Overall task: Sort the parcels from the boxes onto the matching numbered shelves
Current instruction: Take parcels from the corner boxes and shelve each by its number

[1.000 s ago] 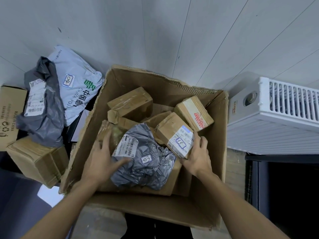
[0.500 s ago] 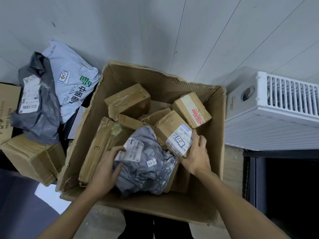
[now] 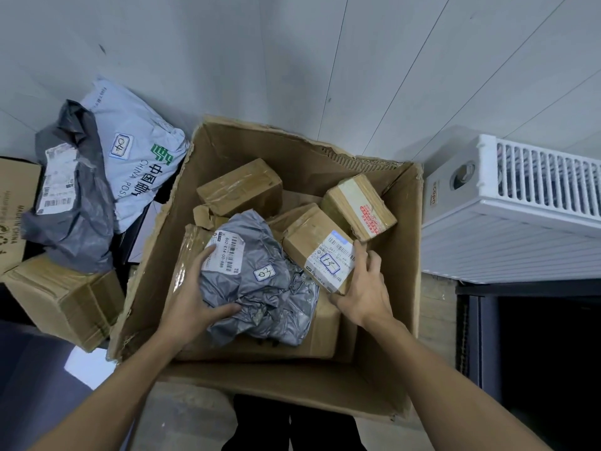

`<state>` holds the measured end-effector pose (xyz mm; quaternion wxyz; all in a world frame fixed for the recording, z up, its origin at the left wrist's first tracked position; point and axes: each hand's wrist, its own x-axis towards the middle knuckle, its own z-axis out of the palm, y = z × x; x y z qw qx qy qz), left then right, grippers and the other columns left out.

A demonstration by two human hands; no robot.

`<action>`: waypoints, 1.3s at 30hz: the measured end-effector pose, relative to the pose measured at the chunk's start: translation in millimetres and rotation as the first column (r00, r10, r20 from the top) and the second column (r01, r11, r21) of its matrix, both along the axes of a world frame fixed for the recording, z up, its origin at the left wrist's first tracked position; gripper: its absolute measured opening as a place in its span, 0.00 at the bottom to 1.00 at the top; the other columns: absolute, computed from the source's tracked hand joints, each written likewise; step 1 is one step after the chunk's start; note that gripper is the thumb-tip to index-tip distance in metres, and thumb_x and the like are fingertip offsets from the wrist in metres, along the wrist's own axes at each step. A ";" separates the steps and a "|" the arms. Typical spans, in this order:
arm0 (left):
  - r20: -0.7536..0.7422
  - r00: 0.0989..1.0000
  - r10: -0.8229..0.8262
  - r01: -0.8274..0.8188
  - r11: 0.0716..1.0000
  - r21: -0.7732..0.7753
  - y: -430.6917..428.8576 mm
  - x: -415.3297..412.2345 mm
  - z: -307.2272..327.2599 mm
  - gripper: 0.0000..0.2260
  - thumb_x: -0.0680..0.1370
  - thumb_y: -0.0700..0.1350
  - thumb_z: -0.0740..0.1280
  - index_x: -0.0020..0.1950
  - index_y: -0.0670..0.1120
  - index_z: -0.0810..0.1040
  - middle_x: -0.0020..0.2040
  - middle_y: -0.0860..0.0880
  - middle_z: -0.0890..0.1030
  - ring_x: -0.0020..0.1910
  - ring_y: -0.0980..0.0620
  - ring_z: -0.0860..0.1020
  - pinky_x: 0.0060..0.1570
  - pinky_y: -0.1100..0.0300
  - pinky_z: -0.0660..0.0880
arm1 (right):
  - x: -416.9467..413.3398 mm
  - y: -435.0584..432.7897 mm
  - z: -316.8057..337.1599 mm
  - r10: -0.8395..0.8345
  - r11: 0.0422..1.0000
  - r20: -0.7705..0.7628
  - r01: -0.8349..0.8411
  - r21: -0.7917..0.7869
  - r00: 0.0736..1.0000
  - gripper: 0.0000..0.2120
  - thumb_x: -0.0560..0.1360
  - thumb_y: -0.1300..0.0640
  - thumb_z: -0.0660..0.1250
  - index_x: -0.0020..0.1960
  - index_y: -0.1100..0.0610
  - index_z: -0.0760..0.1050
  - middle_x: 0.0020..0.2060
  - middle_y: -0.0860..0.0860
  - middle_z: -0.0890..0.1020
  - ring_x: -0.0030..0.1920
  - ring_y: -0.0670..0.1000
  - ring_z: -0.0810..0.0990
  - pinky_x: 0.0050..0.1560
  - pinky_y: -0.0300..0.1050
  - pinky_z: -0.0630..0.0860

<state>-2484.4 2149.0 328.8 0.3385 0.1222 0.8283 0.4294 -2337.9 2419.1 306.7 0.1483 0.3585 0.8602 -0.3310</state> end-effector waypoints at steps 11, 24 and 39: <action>-0.097 0.994 -0.040 0.041 0.999 0.007 2.3 0.0 7.2 0.50 0.67 0.40 0.82 0.80 0.57 0.56 0.73 0.55 0.66 0.72 0.55 0.66 0.71 0.51 0.67 | -2.2 -7.1 36.5 0.050 0.995 -0.055 -0.045 0.085 0.997 0.51 0.68 0.36 0.73 0.81 0.46 0.49 0.66 0.54 0.61 0.67 0.57 0.62 0.69 0.52 0.65; -0.192 0.979 0.066 -0.045 0.992 0.114 -2.2 -21.2 126.3 0.49 0.68 0.37 0.80 0.78 0.58 0.55 0.75 0.54 0.64 0.74 0.53 0.65 0.71 0.53 0.65 | -13.5 1.7 162.7 0.036 0.998 -0.197 -0.024 0.064 0.980 0.55 0.63 0.37 0.75 0.80 0.53 0.52 0.71 0.53 0.60 0.70 0.57 0.64 0.68 0.53 0.68; -0.291 0.947 0.133 -0.085 0.981 0.173 -16.5 -52.0 271.7 0.49 0.67 0.35 0.80 0.80 0.53 0.57 0.74 0.48 0.69 0.70 0.50 0.70 0.65 0.56 0.68 | -50.1 -5.0 326.6 0.273 0.934 -0.236 -0.198 0.298 0.933 0.50 0.64 0.30 0.58 0.81 0.49 0.54 0.73 0.57 0.61 0.71 0.60 0.61 0.69 0.56 0.64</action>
